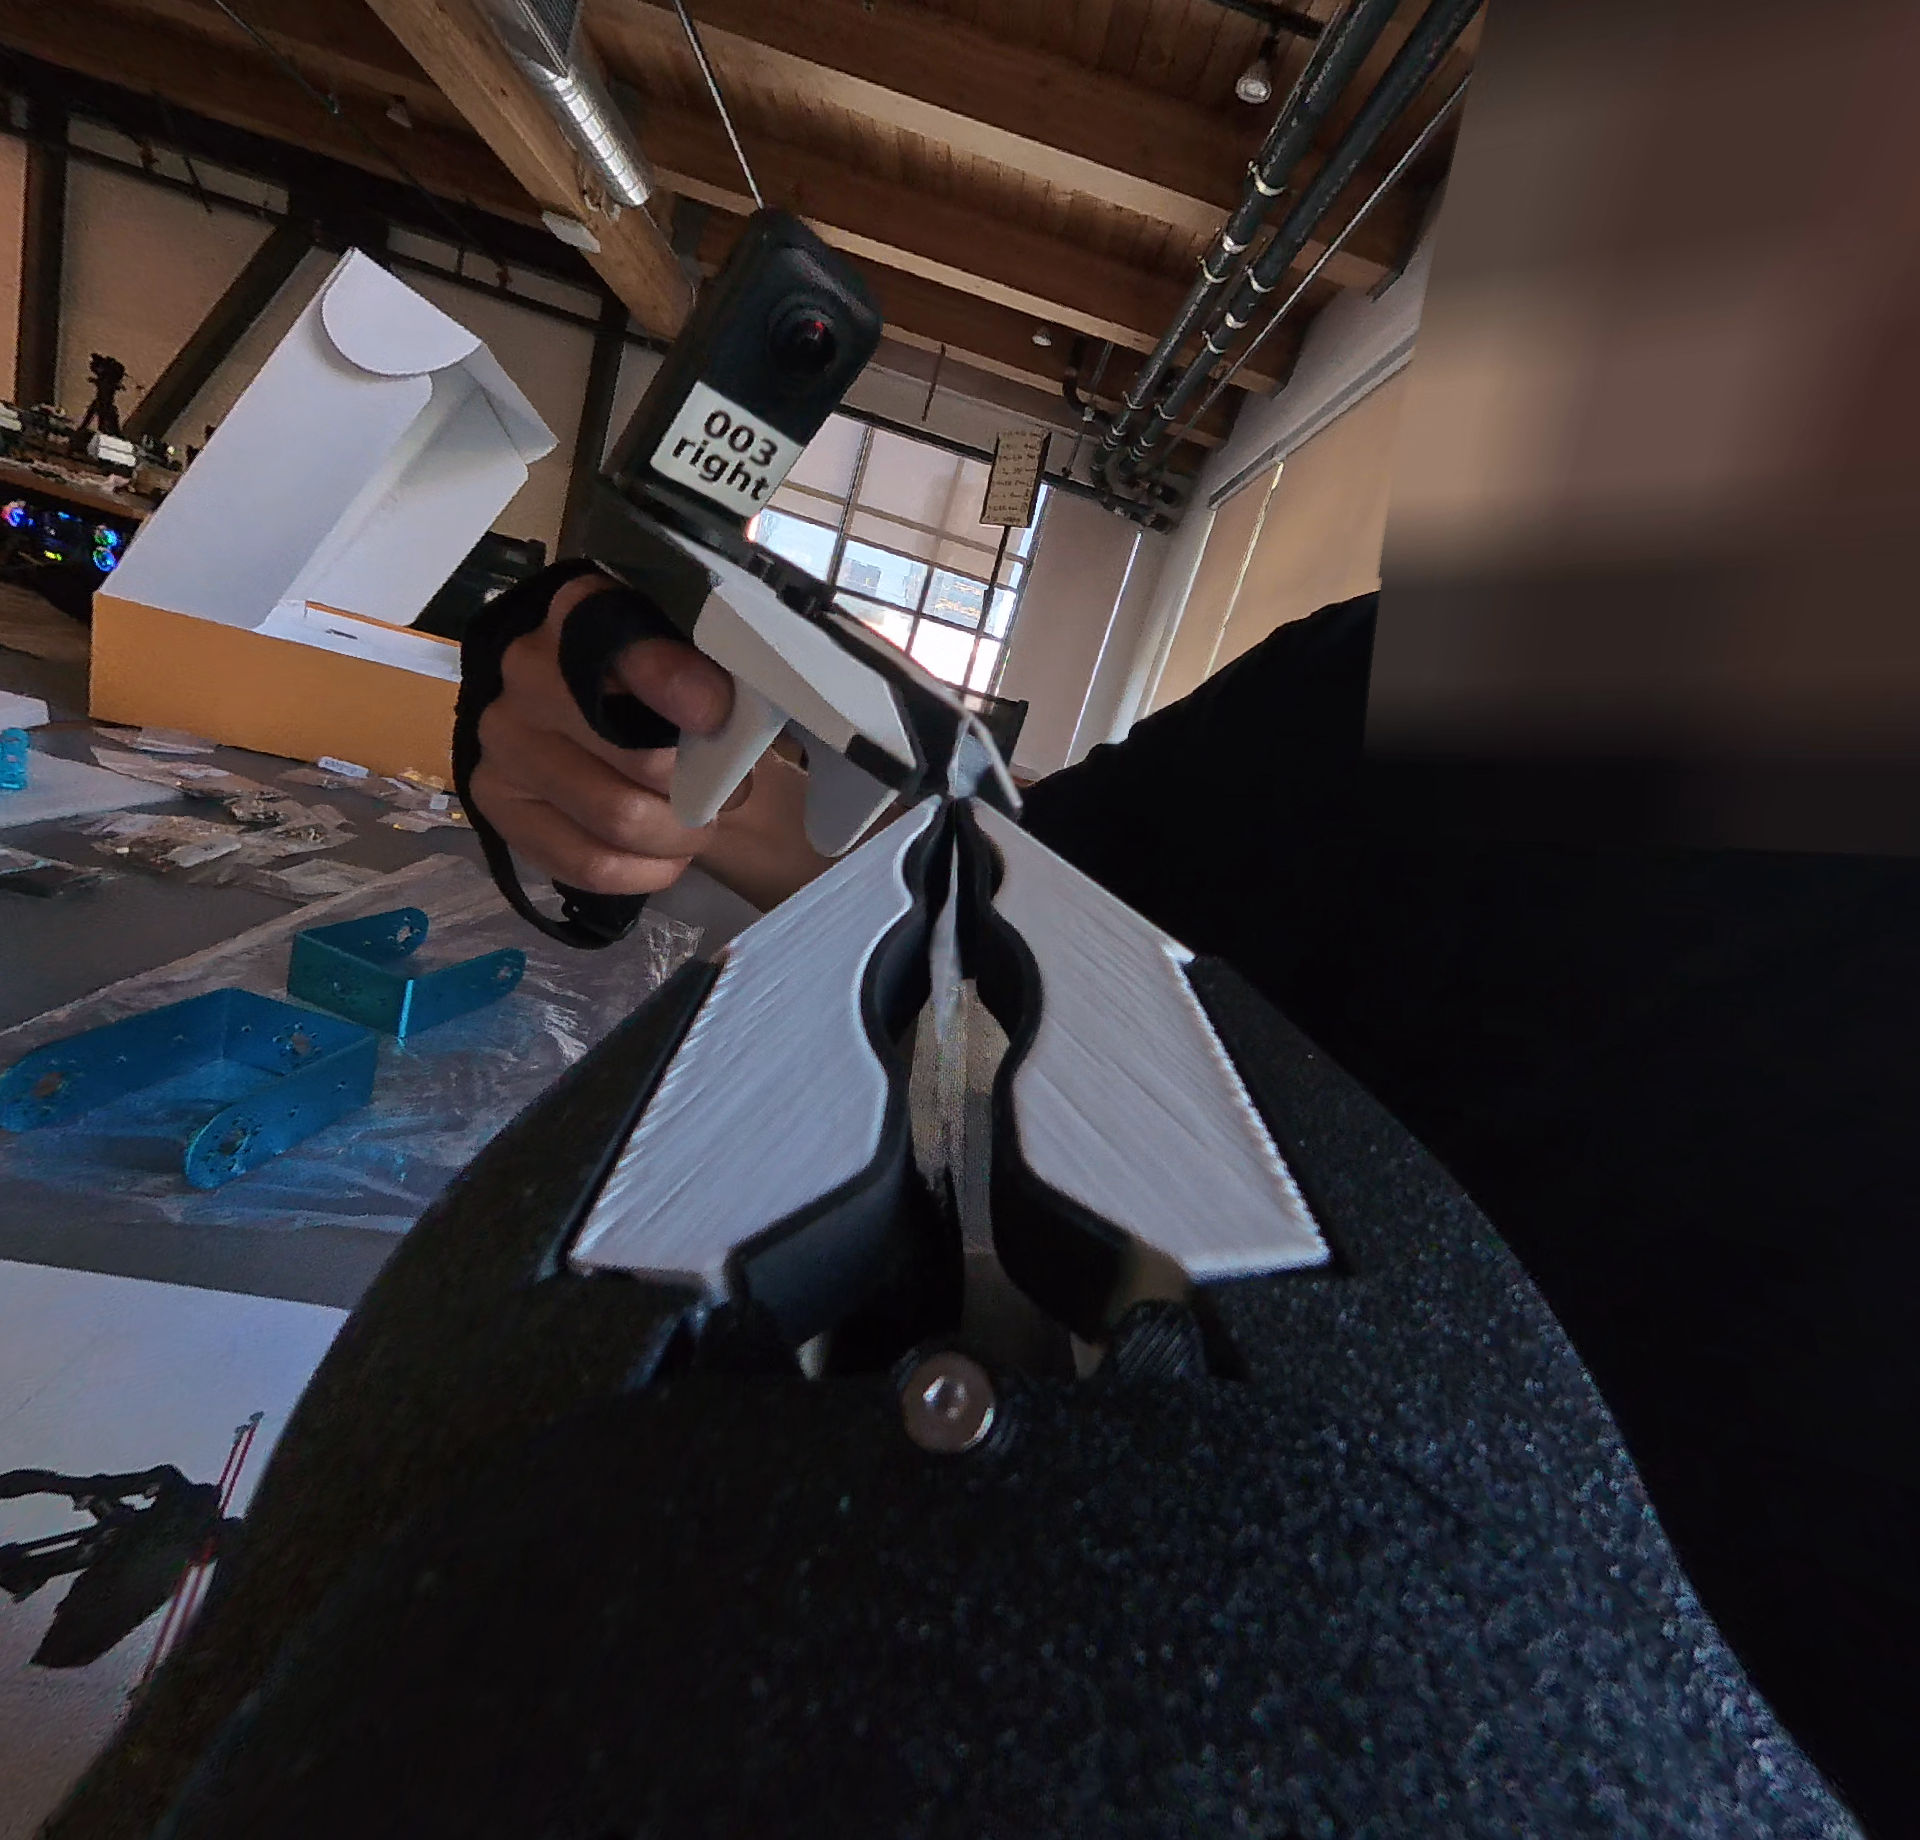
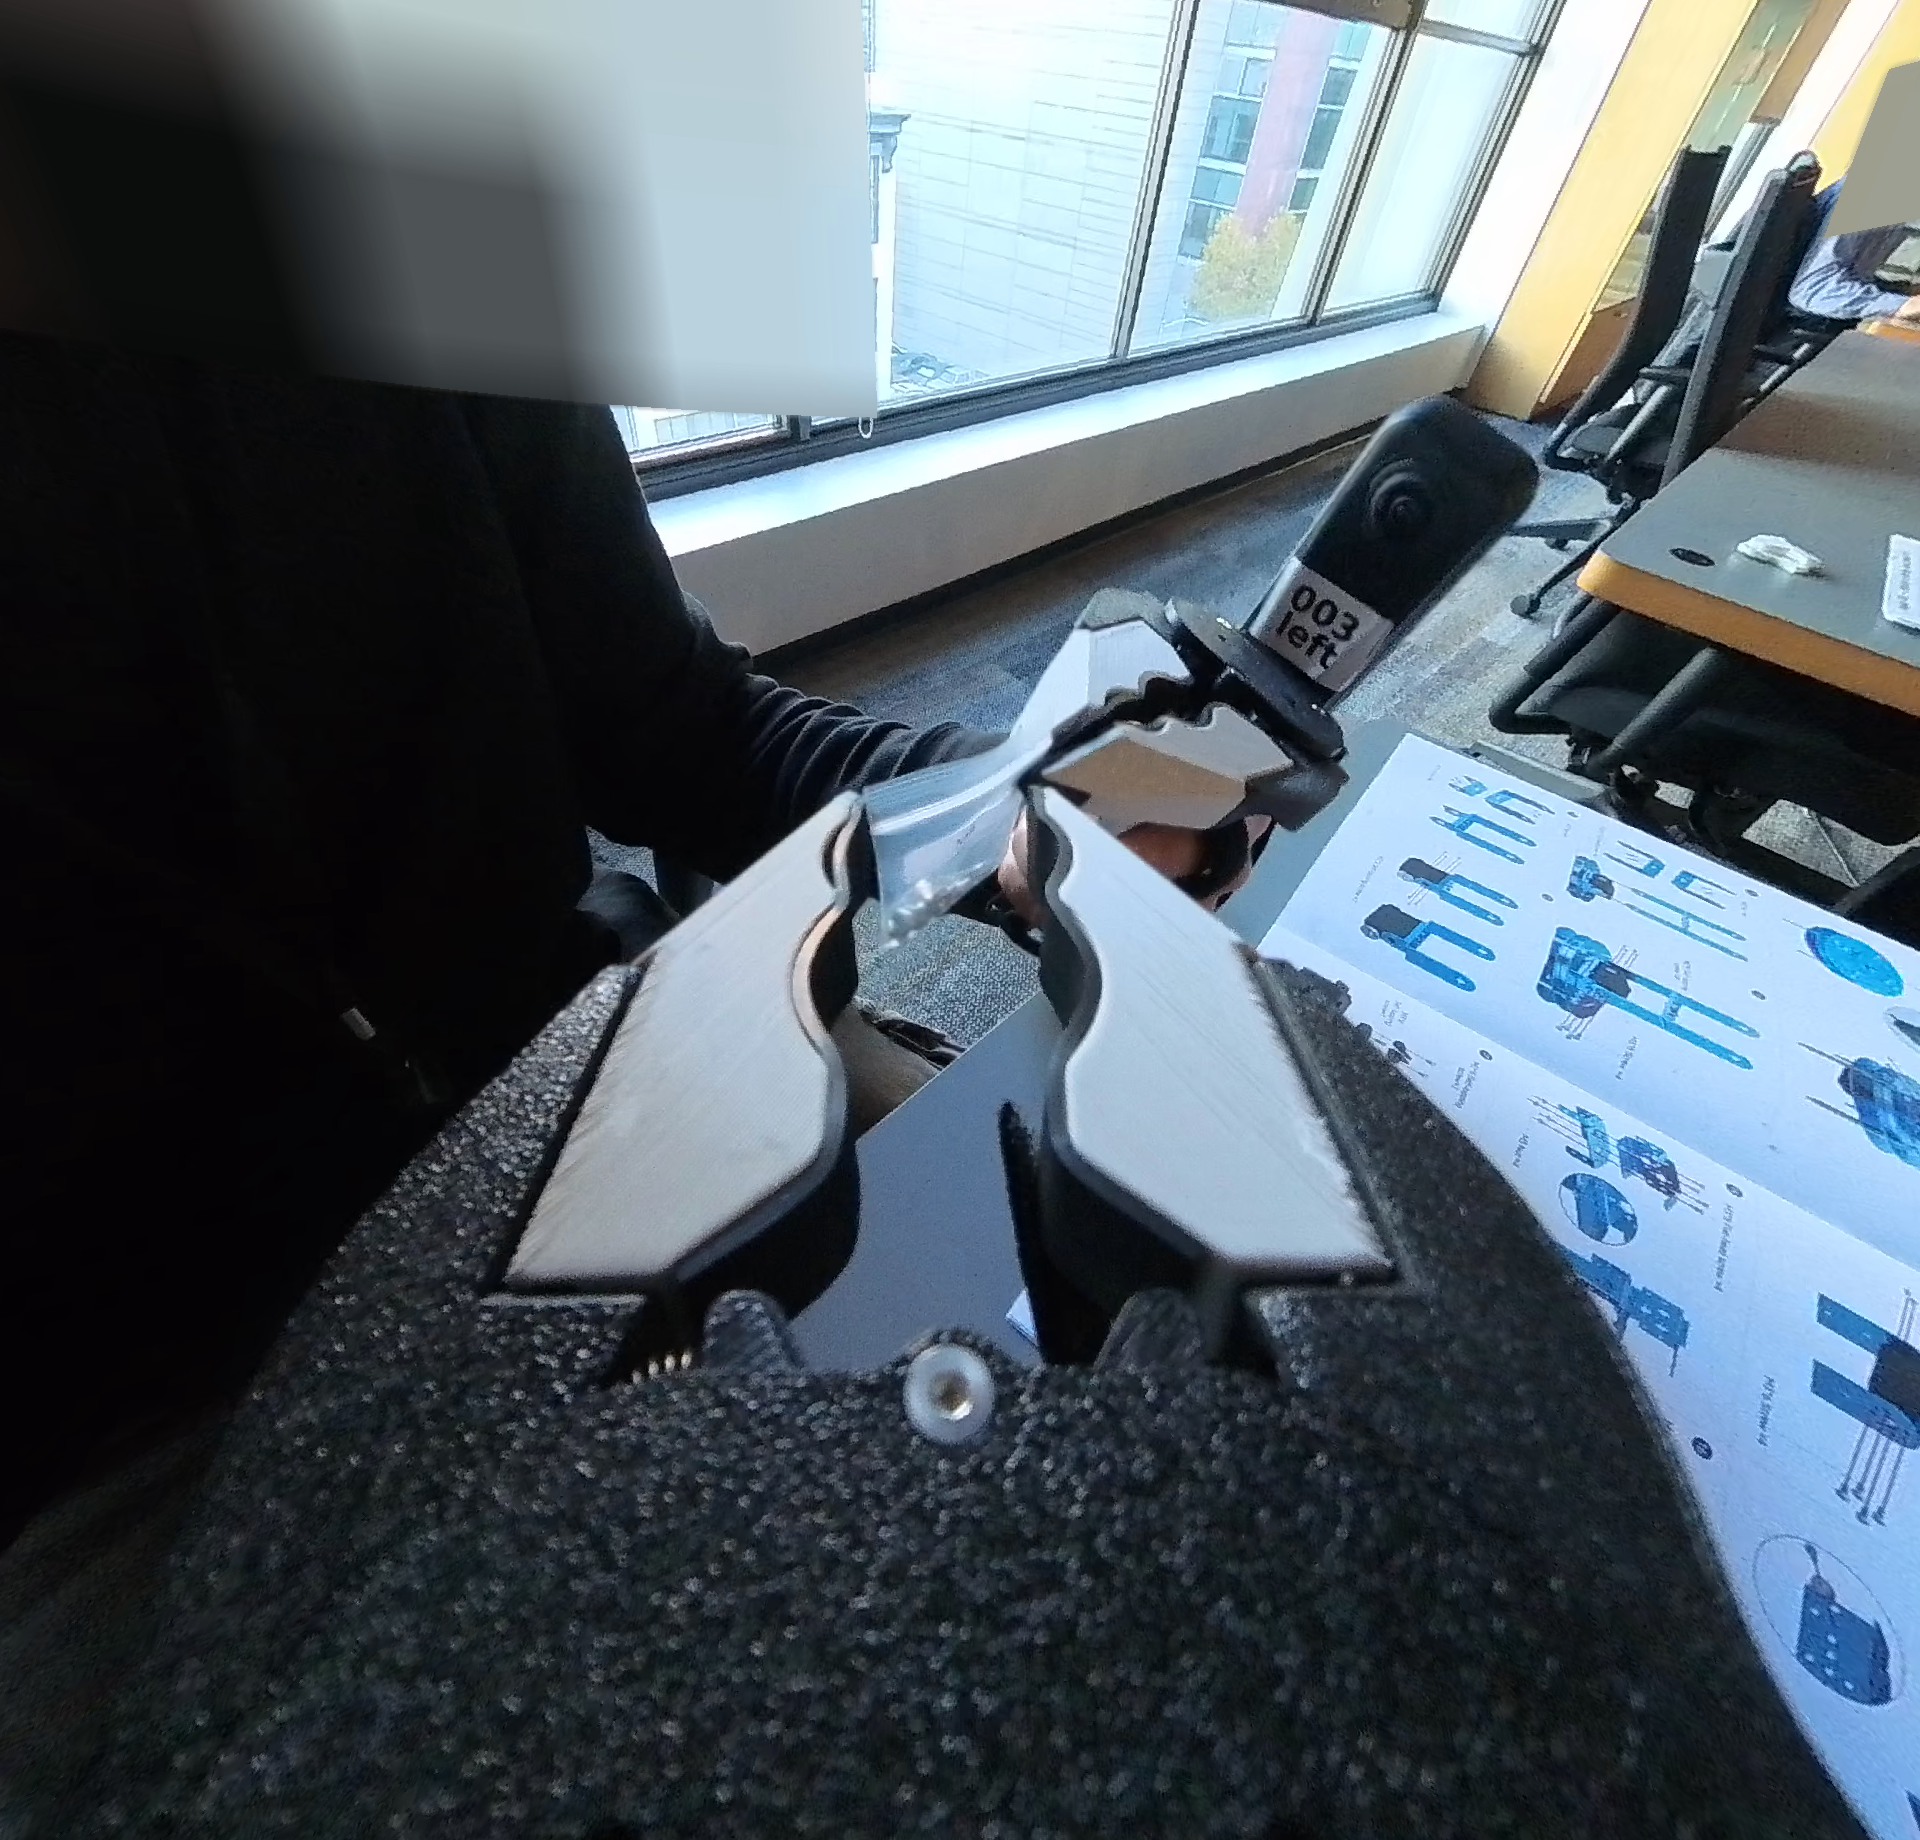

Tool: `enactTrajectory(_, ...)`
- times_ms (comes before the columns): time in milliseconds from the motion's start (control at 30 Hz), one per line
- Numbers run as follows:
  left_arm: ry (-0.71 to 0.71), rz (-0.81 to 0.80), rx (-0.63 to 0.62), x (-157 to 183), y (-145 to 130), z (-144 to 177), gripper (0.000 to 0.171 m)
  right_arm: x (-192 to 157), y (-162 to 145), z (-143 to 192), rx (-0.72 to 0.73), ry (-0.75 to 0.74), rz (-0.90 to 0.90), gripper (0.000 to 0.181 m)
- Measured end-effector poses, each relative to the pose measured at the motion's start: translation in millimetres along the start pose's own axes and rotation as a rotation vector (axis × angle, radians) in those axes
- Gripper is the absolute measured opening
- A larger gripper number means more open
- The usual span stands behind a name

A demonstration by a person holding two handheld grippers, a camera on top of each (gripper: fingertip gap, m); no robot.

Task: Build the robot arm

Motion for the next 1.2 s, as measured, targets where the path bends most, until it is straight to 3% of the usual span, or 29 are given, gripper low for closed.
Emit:
enactTrajectory(167,0.036,-0.040,0.051,1,9,8,0.000,14,5,2,0.003,-0.133,0.023,0.001)
enactTrajectory(267,0.097,-0.067,0.063,-1,13,11,0.000,23,7,5,0.005,-0.186,0.009,0.000)
enactTrajectory(467,0.400,-0.219,0.056,-12,27,18,0.003,45,4,12,-0.072,-0.343,-0.023,0.001)
enactTrajectory(667,0.407,-0.243,0.029,-7,28,15,0.018,48,0,11,-0.109,-0.369,-0.028,0.001)
enactTrajectory(867,0.453,-0.265,-0.003,-11,26,15,0.001,44,3,10,-0.099,-0.343,-0.024,0.001)
enactTrajectory(1200,0.419,-0.289,-0.019,-9,24,13,0.000,40,1,8,-0.113,-0.310,-0.030,0.001)
Point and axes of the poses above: each gripper's, where its closed fingertips meet, z back along the fingers, y out of its top, x = y × z across the jaws, the point moved 6 cm from there along z, back along the fingers, and after that the axes turned 10 degrees about -y, right-handed, at the moved point
